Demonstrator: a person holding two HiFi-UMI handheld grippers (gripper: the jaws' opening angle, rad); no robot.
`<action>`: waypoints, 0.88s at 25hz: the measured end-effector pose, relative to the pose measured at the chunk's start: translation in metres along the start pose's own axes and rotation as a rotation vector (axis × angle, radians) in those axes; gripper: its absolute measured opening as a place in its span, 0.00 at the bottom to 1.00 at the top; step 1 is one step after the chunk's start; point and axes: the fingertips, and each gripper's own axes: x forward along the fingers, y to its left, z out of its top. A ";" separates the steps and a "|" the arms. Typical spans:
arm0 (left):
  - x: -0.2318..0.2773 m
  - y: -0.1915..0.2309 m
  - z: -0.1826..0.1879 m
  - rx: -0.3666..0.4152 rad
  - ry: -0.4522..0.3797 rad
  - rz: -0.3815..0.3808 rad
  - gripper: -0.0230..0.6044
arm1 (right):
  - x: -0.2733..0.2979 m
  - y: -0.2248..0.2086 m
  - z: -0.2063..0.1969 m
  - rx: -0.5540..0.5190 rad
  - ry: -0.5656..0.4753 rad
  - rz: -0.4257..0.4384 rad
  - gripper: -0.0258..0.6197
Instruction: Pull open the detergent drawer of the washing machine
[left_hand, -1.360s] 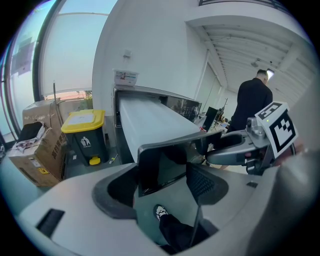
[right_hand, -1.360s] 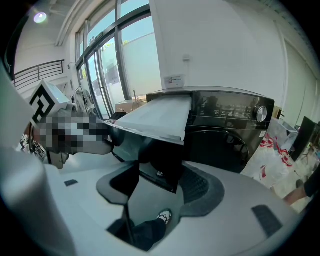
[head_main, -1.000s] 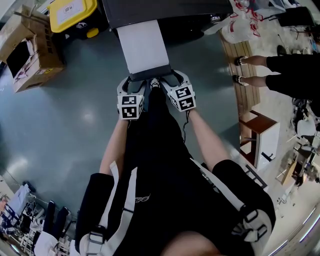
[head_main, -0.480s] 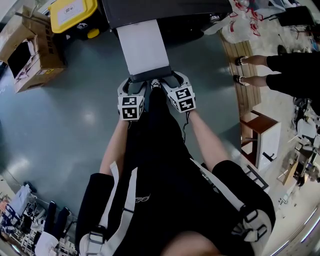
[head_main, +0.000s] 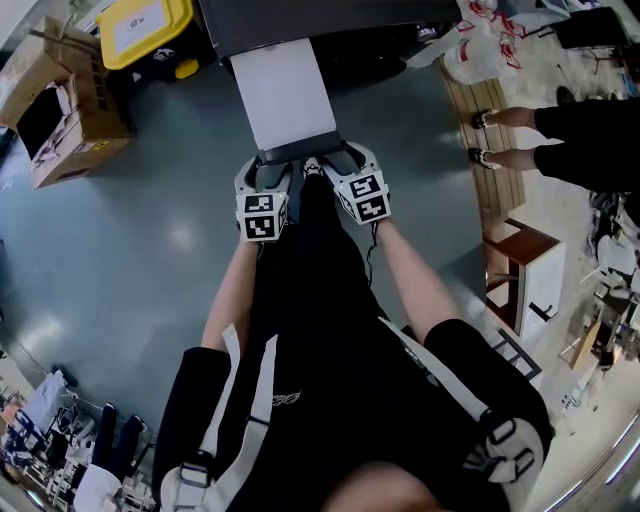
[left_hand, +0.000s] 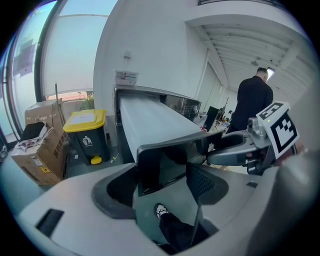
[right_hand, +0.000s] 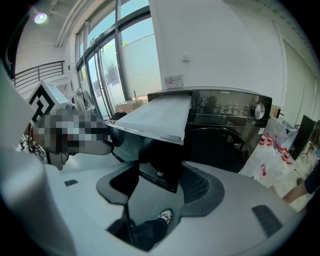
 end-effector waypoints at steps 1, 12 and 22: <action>0.000 0.000 0.000 0.002 -0.001 -0.001 0.52 | 0.000 0.000 0.000 0.001 0.000 -0.001 0.44; -0.009 0.005 -0.019 -0.060 0.007 -0.008 0.52 | -0.007 0.000 -0.016 0.132 -0.001 -0.030 0.44; -0.048 -0.001 -0.039 -0.157 -0.005 -0.059 0.52 | -0.029 0.034 -0.039 0.162 0.047 -0.007 0.41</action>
